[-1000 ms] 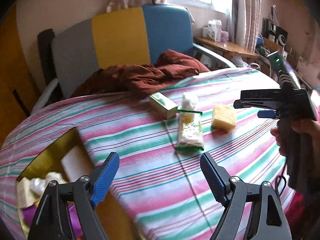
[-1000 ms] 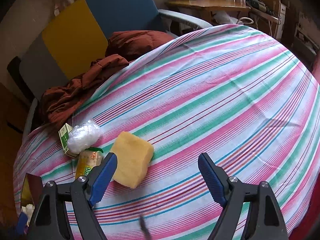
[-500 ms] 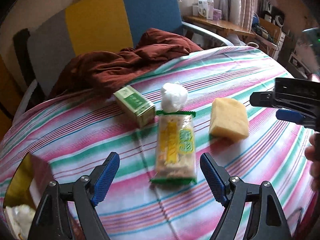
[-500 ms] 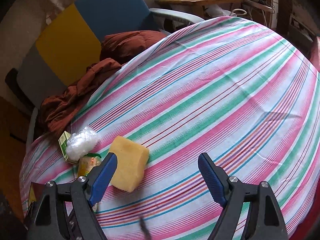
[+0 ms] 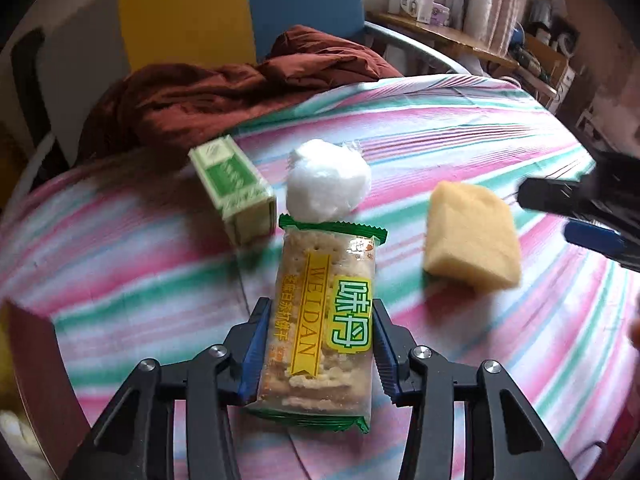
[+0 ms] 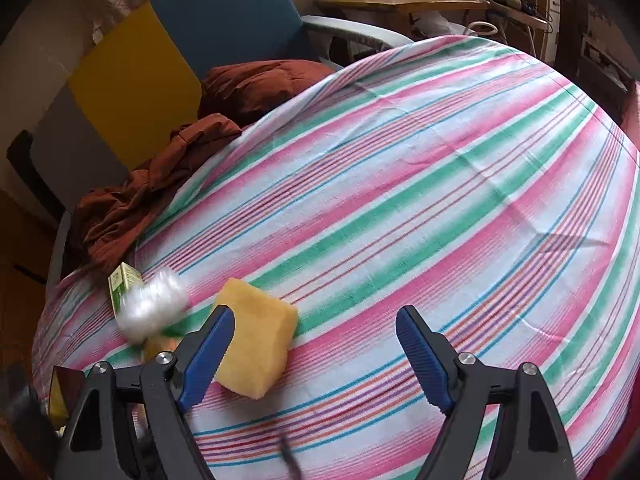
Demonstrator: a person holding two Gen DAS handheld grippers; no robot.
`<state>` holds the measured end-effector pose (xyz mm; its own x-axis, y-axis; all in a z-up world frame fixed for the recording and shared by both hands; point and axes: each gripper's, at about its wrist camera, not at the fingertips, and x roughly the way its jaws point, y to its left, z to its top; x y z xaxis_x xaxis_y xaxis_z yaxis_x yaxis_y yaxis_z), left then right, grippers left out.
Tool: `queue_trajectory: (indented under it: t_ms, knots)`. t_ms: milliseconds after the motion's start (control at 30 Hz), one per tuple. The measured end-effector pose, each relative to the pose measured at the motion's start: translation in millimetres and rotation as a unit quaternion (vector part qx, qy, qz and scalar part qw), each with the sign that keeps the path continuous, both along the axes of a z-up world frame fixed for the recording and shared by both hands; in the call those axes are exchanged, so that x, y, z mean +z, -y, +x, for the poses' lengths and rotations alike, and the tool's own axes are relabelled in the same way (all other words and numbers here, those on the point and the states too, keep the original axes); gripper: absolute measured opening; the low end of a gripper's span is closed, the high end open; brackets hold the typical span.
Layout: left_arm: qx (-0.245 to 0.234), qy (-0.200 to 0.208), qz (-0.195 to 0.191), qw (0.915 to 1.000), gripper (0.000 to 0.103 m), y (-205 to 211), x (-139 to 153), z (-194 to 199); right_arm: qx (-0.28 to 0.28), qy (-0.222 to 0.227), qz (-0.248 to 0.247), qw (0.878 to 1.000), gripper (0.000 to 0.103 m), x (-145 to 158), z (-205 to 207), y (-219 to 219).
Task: Organize objects
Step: 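Grasp the WEIDAN cracker packet with the left gripper, then grasp the white plastic bag with the right gripper while the left holds the crackers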
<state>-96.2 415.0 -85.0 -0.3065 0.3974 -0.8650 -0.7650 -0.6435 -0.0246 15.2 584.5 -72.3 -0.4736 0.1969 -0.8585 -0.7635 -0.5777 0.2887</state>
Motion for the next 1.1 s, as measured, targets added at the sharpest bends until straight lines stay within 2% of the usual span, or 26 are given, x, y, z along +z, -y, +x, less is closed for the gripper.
queue_trajectory:
  t_ms: [200,400,533,600,667,733,800,867,967,1033,1100]
  knots:
    - [-0.016,-0.01,-0.005,0.9998,0.048,30.5,0.8,53.0,0.048,0.008,-0.012,0.999,0.085,-12.0,-23.2,12.3]
    - [-0.02,-0.024,0.026,0.9992,0.048,63.6,-1.0,96.2,0.078,0.039,0.029,0.996,0.085,-20.2,-43.8,28.0]
    - [-0.036,-0.054,0.043,0.9969,0.048,73.5,-2.8,114.6,0.096,0.048,0.04,0.993,0.075,-20.1,-45.4,33.2]
    - [-0.046,-0.076,0.055,0.9946,0.048,79.5,-4.6,120.2,0.095,0.053,0.071,0.992,0.078,-9.9,-42.9,36.7]
    - [-0.048,-0.084,0.063,0.9932,0.048,82.4,-5.6,122.7,0.108,0.075,0.111,0.985,0.086,-1.1,-42.8,45.6]
    - [-0.047,-0.078,0.067,0.9936,0.048,83.5,-5.1,120.1,0.116,0.106,0.124,0.98,0.086,-0.5,-39.6,53.5]
    - [-0.047,-0.078,0.07,0.9934,0.048,84.2,-5.3,119.7,0.129,0.111,0.125,0.978,0.086,2.3,-32.2,61.5]
    - [-0.047,-0.081,0.071,0.9931,0.048,84.3,-5.1,121.3,0.14,0.09,0.1,0.981,0.086,7.6,-24.8,66.2]
    - [-0.047,-0.083,0.072,0.9928,0.048,84.6,-5.8,121.3,0.177,0.027,0.004,0.984,0.085,9.5,-18.2,71.1]
    - [-0.047,-0.084,0.072,0.9928,0.048,83.7,-7.2,120.0,0.215,0.012,-0.047,0.975,0.085,3.9,-23.8,77.8]
    - [-0.047,-0.086,0.071,0.9926,0.048,83.3,-7.4,121.0,0.241,0.02,-0.066,0.968,0.085,-3.0,-30.3,87.5]
